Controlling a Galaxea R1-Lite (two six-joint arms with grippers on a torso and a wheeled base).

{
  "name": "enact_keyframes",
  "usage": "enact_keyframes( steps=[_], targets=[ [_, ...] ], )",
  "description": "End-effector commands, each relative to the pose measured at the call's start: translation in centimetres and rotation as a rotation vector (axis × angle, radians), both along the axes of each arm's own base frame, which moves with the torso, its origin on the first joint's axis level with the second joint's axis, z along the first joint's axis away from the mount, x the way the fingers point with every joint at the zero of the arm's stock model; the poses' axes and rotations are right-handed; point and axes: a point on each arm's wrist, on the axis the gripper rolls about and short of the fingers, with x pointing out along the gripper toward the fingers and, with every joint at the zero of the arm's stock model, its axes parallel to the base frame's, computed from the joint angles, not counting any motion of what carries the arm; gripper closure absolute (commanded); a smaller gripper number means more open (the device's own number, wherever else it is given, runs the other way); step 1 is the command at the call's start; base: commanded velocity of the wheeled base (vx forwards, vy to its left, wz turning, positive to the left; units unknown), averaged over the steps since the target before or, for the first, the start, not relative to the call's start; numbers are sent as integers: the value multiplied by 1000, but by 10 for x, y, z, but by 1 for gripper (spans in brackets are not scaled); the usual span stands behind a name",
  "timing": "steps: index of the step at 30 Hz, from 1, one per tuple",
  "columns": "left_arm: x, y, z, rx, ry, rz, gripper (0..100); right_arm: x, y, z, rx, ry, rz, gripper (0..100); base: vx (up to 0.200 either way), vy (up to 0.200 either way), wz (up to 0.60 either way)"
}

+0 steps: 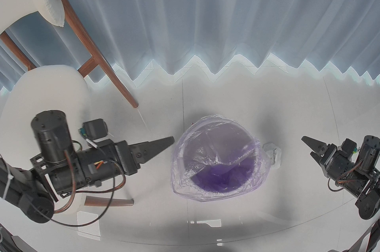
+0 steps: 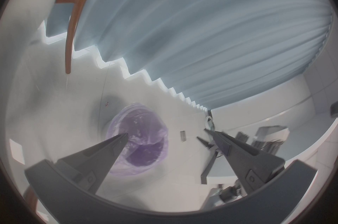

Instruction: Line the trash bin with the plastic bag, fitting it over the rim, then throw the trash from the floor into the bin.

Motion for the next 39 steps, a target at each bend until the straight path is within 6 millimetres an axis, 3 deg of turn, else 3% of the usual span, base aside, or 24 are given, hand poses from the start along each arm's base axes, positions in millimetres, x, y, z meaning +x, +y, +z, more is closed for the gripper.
enact_keyframes(
  steps=[1, 4, 8, 12, 14, 18, 27, 38, 39],
  targets=[
    [55, -21, -60, 169, 61, 7, 0, -11, 0, 9, -9, -37, -23, 0, 0, 0, 0],
    [79, -32, -75, 148, 97, 47, 0, -11, 0, 9, -22, -33, -53, 0, 0, 0, 0],
    [107, -48, -77, 19, 142, 82, 0, -11, 1, 10, -39, -39, -67, 0, 0, 0, 0],
    [120, -54, -82, -6, 150, 107, 0, -11, 1, 10, -48, -41, -65, 0, 0, 0, 0],
    [131, -62, -96, 10, 150, 169, 0, -11, 1, 10, -50, -41, -63, 0, 0, 0, 0],
    [138, -73, -104, 8, 120, 250, 0, -11, 1, 9, -48, -38, -63, 0, 0, 0, 0],
    [140, -79, -115, 5, 113, 253, 0, -10, 2, 8, -46, -35, -56, 0, 0, 0, 0],
    [149, -82, -115, -40, 119, 287, 0, -10, 4, 8, -45, -35, -46, 0, 0, 0, 0],
    [149, -83, -117, -39, 124, 291, 100, -10, 4, 8, -45, -33, -46, 0, 0, 0, 0]
  ],
)
